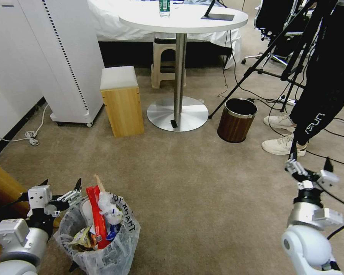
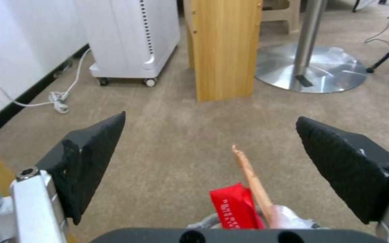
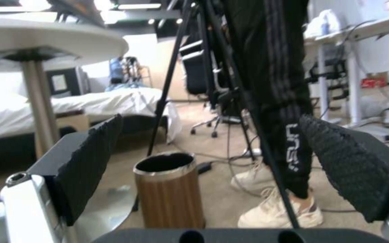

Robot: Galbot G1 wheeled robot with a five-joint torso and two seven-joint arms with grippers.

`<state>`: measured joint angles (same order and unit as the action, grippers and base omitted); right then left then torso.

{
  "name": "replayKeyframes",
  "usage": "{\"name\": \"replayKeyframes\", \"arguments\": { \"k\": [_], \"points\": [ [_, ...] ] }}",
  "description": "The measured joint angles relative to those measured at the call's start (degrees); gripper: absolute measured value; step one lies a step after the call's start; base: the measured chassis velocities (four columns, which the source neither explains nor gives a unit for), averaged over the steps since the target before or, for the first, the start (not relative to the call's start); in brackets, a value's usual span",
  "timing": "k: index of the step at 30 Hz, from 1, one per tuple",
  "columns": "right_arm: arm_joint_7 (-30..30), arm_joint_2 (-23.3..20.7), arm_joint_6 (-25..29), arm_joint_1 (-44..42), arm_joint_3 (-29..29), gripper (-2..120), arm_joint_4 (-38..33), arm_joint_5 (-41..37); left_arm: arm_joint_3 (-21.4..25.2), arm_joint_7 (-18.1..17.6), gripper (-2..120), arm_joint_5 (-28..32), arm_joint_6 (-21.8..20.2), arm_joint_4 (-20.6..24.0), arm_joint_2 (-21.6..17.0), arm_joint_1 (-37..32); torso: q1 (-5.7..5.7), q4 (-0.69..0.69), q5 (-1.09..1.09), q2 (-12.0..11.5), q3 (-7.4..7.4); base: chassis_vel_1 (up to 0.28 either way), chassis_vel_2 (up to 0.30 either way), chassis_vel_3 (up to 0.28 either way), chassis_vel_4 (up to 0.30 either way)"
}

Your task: Pick up the trash bin and place the garbage on the floor into it.

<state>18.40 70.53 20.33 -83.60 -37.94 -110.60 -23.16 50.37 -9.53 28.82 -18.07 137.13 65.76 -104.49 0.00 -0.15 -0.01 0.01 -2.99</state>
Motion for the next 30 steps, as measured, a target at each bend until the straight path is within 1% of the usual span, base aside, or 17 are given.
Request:
{"name": "replayKeyframes", "arguments": {
  "k": [3,5,6,8,9,11,18,30],
  "points": [
    [-0.51,0.08,-1.52,-0.15,1.28,100,2.0,1.41,-0.57,1.47,100,-0.96,0.63,-0.03,-0.22,-0.93,0.0,0.0,0.02,0.0,0.0,0.0,0.0,0.0,0.0],
    [-0.89,0.09,-2.09,-0.15,1.43,100,2.52,1.9,-0.64,1.69,100,-1.24,0.72,-0.09,-0.36,-1.03,0.0,0.0,0.02,0.0,0.0,0.0,0.0,0.0,0.0],
    [-0.94,0.17,-3.38,-0.12,1.69,100,2.89,2.25,-0.65,1.83,100,-1.31,0.73,-0.09,-0.45,-0.95,0.0,0.0,0.01,0.0,0.0,0.0,0.0,0.0,0.0],
    [-0.02,0.48,-5.55,-0.02,1.95,100,3.17,2.68,-0.65,1.87,100,-1.47,0.54,-0.08,-0.51,-0.83,0.0,0.0,0.01,0.0,0.0,0.0,0.0,0.0,0.0],
    [-0.02,0.48,-5.55,-0.02,1.95,100,3.17,2.68,-0.65,1.87,100,-1.47,0.54,-0.08,-0.51,-0.83,0.0,0.0,0.01,0.0,0.0,0.0,0.0,0.0,0.0],
    [2.23,0.41,-7.46,0.24,3.01,100,3.82,4.39,-0.57,1.88,100,-1.5,0.03,0.03,-0.43,-0.84,0.0,-0.01,0.01,0.0,0.0,0.0,0.0,0.0,0.0],
    [4.61,0.7,-8.16,1.7,5.03,100,5.3,7.34,0.0,1.34,100,-1.33,-0.63,0.17,-0.35,-0.86,0.0,0.0,0.01,0.0,0.0,0.0,0.0,0.0,0.0],
    [4.24,1.54,-7.5,2.51,5.44,100,4.67,8.55,0.33,0.63,100,-0.09,-1.98,0.29,-1.09,-0.37,0.0,-0.01,0.01,0.0,0.0,0.0,0.0,0.0,0.0]
  ]
}}
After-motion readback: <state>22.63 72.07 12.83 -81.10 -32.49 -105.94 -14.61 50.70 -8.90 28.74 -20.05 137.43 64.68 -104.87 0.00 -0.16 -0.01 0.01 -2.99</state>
